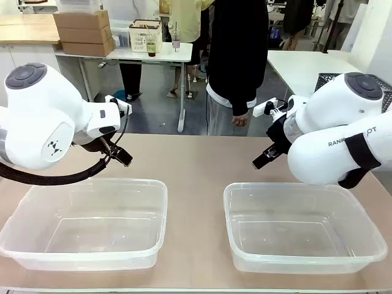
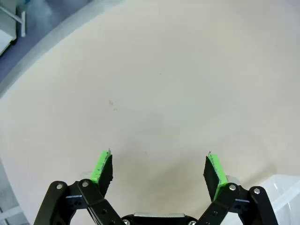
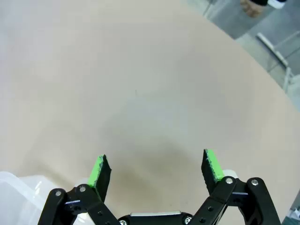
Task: Sort the waste into each basket.
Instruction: Pick up the Organizing box on the left side of the table and lift it.
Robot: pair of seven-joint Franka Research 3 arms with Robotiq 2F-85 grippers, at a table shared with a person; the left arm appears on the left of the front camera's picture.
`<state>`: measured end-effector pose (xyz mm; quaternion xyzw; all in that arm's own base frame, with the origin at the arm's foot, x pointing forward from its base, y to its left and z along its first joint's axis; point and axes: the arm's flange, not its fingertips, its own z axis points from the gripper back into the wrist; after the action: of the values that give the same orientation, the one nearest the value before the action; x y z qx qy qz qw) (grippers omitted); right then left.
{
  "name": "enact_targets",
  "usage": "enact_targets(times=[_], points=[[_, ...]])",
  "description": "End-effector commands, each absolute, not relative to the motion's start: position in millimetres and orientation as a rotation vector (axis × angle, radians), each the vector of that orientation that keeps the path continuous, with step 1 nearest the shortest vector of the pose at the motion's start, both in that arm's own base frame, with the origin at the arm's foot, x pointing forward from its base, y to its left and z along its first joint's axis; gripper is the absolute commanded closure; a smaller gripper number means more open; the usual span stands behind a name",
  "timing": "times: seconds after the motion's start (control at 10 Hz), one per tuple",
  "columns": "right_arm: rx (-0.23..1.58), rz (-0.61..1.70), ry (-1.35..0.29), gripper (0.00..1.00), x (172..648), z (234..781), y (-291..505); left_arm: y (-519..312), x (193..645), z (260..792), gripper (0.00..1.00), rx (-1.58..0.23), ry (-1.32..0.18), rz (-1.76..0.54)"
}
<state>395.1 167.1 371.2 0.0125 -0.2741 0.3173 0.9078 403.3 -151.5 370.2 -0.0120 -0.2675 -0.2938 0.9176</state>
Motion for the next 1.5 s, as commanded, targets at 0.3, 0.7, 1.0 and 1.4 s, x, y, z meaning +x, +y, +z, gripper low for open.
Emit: enact_targets(times=[0.3, 0.7, 1.0, 1.4], points=[[0.026, 0.655, -0.566, 0.00, 395.1, 371.2, 167.1, -151.6, 403.3, 370.3, 0.00, -0.025, -0.550, -0.604], [0.026, 0.655, -0.566, 0.00, 395.1, 371.2, 167.1, -151.6, 403.3, 370.3, 0.00, -0.025, -0.550, -0.604], [0.025, 0.655, -0.566, 0.00, 395.1, 371.1, 167.2, -151.5, 403.4, 370.2, 0.00, -0.025, -0.550, -0.604], [0.041, 0.425, -0.700, 0.00, 252.5, 501.2, 129.9, -116.7, 293.4, 514.7, 0.00, -0.146, -0.662, -0.554]])
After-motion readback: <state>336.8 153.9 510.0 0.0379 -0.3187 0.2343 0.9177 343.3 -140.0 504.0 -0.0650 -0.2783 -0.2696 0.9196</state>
